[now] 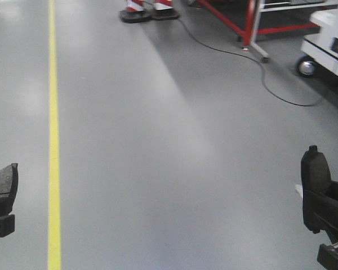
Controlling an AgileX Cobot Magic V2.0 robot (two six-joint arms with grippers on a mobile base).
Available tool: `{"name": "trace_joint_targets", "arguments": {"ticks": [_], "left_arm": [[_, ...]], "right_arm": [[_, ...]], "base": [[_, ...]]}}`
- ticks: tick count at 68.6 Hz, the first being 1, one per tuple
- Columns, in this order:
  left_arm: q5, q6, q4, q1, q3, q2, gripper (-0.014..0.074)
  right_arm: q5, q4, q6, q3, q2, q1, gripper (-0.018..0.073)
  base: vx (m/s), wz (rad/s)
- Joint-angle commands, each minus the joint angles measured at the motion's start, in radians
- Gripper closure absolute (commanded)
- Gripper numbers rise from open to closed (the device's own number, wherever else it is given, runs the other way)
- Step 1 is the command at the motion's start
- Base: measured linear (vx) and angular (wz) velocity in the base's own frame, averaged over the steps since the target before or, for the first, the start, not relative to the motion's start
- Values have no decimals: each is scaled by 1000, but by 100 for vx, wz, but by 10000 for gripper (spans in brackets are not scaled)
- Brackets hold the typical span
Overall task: Move and align brake pads A on conveyor
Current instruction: 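Drive along the yellow floor line toward the striped cones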
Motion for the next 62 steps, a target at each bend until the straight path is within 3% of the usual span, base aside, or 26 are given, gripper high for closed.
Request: {"name": "trace_joint_targets", "arguments": {"ticks": [1,33,62], "left_arm": [[-74,-1,0,-2,-31,-12,521],[-74,-1,0,-2,-31,-12,521],[-74,-1,0,-2,-31,-14,521]], "right_arm": [[-98,-13,-5,-31,2,-2,534],[-98,-13,-5,-31,2,-2,534],[-98,-13,-5,-31,2,-2,534]], "base": [[15,57],[17,54],[29,20]]}}
